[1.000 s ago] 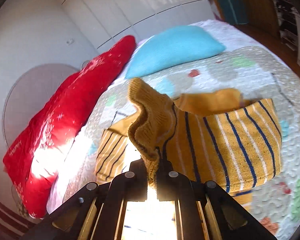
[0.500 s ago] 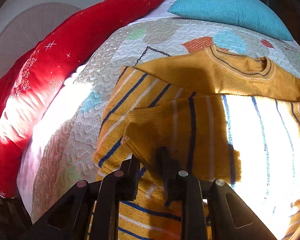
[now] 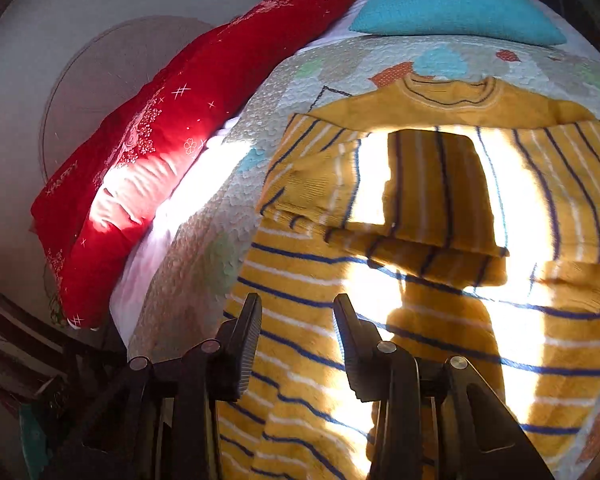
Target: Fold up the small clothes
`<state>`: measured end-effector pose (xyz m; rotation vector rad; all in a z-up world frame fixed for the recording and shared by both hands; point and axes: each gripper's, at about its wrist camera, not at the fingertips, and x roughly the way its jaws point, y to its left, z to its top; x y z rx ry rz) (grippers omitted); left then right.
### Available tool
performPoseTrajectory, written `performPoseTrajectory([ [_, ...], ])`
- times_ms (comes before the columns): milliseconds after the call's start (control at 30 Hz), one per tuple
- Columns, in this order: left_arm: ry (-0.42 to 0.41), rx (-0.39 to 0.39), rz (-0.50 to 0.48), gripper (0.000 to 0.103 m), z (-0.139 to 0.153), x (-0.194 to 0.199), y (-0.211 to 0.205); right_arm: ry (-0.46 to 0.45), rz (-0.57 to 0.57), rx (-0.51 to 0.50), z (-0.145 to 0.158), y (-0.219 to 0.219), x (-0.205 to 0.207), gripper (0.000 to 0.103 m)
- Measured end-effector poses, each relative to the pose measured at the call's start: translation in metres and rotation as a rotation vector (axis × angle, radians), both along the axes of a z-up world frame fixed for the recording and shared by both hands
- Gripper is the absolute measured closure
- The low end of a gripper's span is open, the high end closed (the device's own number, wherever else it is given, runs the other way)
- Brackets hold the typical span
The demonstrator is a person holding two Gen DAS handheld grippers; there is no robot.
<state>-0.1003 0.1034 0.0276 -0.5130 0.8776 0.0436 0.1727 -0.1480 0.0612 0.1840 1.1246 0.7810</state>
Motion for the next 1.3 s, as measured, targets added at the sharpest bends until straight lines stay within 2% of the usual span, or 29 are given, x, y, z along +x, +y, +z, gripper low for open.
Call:
performPoseTrajectory([
  [67,0.006,-0.035,-0.015,0.024,-0.003,0.004,-0.004,-0.003,-0.070,-0.017,0.000,-0.055,-0.017,0.051],
  [167,0.020,-0.081,-0.040,0.024,-0.010,0.014,-0.013,0.004,-0.193,-0.066,-0.012,-0.132,-0.044,0.050],
  [267,0.020,-0.087,-0.078,0.024,-0.016,0.024,-0.028,0.088,-0.278,-0.001,-0.036,-0.191,-0.071,0.050],
  [333,0.010,-0.102,-0.109,0.024,-0.018,0.031,-0.038,0.143,-0.305,0.066,-0.056,-0.211,-0.089,0.049],
  [467,-0.022,-0.165,-0.155,0.024,-0.026,0.041,-0.051,0.217,-0.265,0.203,-0.093,-0.210,-0.116,0.048],
  [600,-0.042,-0.281,-0.185,0.024,-0.031,0.044,-0.053,0.166,-0.233,0.276,-0.096,-0.191,-0.133,0.048],
  [733,-0.038,-0.275,-0.232,0.025,-0.031,0.039,-0.064,0.197,-0.197,0.366,-0.103,-0.171,-0.144,0.048],
  [767,-0.035,-0.265,-0.233,0.029,-0.030,0.037,-0.066,0.199,-0.196,0.368,-0.106,-0.164,-0.149,0.048],
  [833,-0.013,-0.232,-0.210,0.047,-0.031,0.037,-0.067,0.156,-0.213,0.344,-0.105,-0.158,-0.160,0.051],
  [900,0.025,-0.232,-0.168,0.080,-0.035,0.040,-0.059,0.153,-0.234,0.325,-0.102,-0.155,-0.161,0.054],
  [933,0.045,-0.246,-0.145,0.087,-0.037,0.042,-0.053,0.163,-0.245,0.328,-0.102,-0.157,-0.160,0.061],
  [967,0.065,-0.269,-0.123,0.092,-0.040,0.045,-0.047,0.169,-0.259,0.327,-0.102,-0.159,-0.158,0.076],
  [1033,0.087,-0.323,-0.097,0.093,-0.045,0.051,-0.038,0.196,-0.295,0.287,-0.106,-0.163,-0.148,0.088],
  [1067,0.093,-0.321,-0.089,0.093,-0.044,0.053,-0.037,0.223,-0.302,0.301,-0.110,-0.166,-0.143,0.090],
  [1133,0.086,-0.265,-0.084,0.094,-0.035,0.055,-0.041,0.253,-0.317,0.329,-0.114,-0.169,-0.138,0.091],
  [1300,0.022,-0.143,-0.114,0.094,-0.002,0.035,-0.053,0.192,-0.268,0.302,-0.093,-0.166,-0.158,0.092],
])
